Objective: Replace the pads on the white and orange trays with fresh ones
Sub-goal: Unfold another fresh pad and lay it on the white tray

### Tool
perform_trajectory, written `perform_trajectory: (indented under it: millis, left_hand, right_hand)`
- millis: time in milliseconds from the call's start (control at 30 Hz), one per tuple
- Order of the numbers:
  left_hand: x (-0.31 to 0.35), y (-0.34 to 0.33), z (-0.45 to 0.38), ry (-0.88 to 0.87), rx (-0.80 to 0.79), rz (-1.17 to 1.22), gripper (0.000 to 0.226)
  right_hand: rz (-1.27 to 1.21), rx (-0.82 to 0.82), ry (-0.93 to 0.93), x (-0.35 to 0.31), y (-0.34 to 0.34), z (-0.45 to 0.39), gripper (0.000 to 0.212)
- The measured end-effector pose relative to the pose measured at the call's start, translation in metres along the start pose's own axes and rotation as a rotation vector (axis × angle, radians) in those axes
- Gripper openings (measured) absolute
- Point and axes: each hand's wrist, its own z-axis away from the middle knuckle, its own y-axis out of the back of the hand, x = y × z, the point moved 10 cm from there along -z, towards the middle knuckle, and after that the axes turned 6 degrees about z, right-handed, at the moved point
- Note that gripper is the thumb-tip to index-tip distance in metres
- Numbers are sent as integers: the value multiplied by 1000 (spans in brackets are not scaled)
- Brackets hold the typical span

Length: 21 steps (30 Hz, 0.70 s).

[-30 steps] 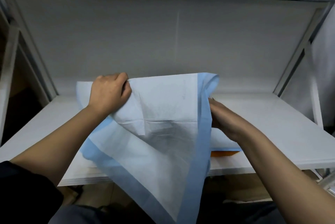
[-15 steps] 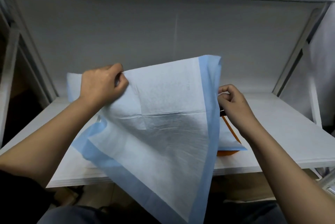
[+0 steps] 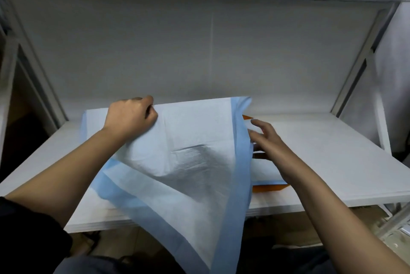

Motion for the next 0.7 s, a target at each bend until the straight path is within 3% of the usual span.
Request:
perform_trajectory:
  millis: [100, 167, 267, 367, 433, 567, 700]
  left_hand:
    - [-1, 1, -2, 12, 7, 17, 15]
    - [-2, 4, -5, 27, 8, 19, 16]
    - [-6, 9, -7, 47, 20, 16, 15]
    - [-11, 18, -8, 71, 45, 16, 15]
    - [-16, 24, -8, 91, 37, 15, 15]
    - [-23, 40, -13, 100, 19, 23, 14]
    - [-18, 50, -21, 81, -62, 46, 17]
  right_hand:
    - [119, -114, 4, -6, -18, 6, 95]
    - [135, -130, -10, -5, -25, 9, 102]
    - [248, -122, 33, -6, -33, 10, 92]
    - [367, -44, 146, -9, -32, 6, 56]
    - [275, -19, 123, -13, -23, 7, 39]
    - [-66, -276, 35, -20, -27, 14, 34]
    - [-241, -332, 2, -23, -14, 11, 37]
